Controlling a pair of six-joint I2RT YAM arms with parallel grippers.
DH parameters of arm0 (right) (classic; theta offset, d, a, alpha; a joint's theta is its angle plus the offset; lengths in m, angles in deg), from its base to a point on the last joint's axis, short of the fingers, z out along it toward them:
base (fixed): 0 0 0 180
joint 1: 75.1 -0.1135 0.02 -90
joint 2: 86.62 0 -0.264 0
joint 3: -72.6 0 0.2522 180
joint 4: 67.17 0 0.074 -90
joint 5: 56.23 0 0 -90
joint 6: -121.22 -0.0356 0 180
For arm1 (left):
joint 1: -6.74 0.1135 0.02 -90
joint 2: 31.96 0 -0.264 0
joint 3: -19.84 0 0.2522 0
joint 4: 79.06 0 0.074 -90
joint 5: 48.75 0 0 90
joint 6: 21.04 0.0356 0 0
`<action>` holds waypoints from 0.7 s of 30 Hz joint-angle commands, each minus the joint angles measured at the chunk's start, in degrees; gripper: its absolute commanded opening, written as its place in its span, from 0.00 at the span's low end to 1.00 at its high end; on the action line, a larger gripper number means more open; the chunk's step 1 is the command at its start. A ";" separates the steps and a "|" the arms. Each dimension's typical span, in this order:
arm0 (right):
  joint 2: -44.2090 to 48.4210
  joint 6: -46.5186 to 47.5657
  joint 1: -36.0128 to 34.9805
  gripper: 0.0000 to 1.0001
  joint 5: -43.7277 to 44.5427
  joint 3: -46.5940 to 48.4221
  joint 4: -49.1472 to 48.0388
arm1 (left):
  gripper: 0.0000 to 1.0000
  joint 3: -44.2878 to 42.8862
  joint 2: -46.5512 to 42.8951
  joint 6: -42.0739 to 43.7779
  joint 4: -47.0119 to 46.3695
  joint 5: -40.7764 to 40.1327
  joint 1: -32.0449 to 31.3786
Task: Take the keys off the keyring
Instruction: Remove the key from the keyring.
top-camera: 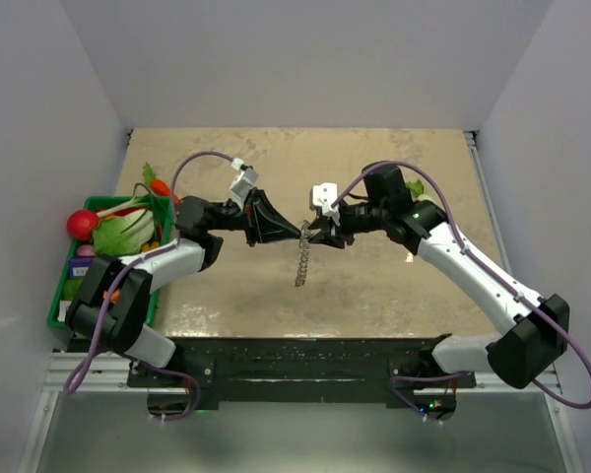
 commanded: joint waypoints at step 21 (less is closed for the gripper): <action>6.46 -2.09 -1.79 0.00 5.04 0.75 -3.54 | 0.00 -1.00 -2.67 12.52 -1.18 -3.50 1.16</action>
